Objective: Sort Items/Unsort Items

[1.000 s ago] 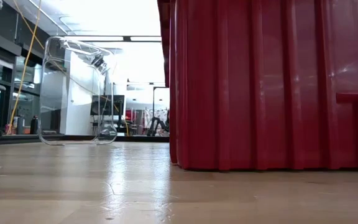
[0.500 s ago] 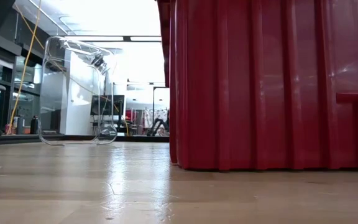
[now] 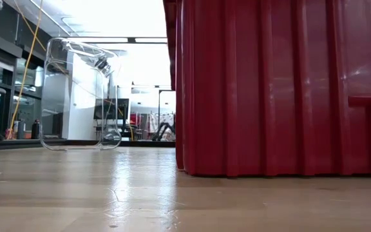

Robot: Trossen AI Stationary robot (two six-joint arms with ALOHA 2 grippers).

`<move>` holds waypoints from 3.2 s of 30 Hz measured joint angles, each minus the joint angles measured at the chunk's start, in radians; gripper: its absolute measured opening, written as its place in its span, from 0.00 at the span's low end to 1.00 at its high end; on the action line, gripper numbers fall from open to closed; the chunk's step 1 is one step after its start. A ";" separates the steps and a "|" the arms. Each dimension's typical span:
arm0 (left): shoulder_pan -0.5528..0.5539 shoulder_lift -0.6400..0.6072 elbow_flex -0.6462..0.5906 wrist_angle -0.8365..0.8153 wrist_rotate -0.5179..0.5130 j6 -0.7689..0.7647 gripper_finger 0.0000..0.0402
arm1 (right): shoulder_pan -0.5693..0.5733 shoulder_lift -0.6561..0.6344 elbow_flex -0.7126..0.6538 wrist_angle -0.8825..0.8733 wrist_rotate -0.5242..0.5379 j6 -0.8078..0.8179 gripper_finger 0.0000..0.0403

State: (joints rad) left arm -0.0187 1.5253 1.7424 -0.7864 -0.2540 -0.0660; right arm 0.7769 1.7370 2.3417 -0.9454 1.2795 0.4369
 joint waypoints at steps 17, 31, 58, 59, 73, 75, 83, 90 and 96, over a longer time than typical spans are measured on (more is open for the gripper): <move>-0.101 -0.196 -0.145 -0.775 -0.124 -0.750 0.01 | -0.348 0.002 0.000 -0.059 -0.509 0.139 0.00; 0.053 -0.192 -0.327 -0.733 -0.347 -0.747 0.00 | -0.351 0.002 0.000 -0.055 -0.524 0.112 0.00; 0.350 -0.194 -0.414 -0.561 -0.404 -0.465 0.00 | -0.338 0.003 0.000 -0.030 -0.531 0.128 0.00; 0.351 -0.193 -0.443 -0.553 -0.434 -0.480 0.00 | -0.338 0.003 0.000 -0.031 -0.531 0.130 0.00; 0.504 -0.187 -0.800 -0.034 -0.356 -0.474 0.00 | -0.338 0.039 0.000 -0.033 -0.586 0.198 0.00; 0.527 -0.179 -0.839 0.051 -0.346 -0.434 0.00 | -0.334 0.041 0.000 -0.036 -0.597 0.219 0.00; 0.569 -0.115 -0.917 0.084 -0.286 -0.475 0.00 | -0.307 0.052 0.000 -0.039 -0.608 0.307 0.00; 0.521 -0.130 -0.919 -0.091 -0.051 -0.480 0.00 | -0.279 0.052 0.000 -0.038 -0.542 0.315 0.00; 0.446 -0.137 -0.920 -0.333 0.172 -0.429 0.00 | -0.279 0.052 0.000 -0.037 -0.521 0.296 0.00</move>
State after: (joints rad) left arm 0.4269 1.3882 0.8223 -1.1190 -0.0819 -0.4951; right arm 0.4976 1.7893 2.3413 -0.9826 0.7583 0.7333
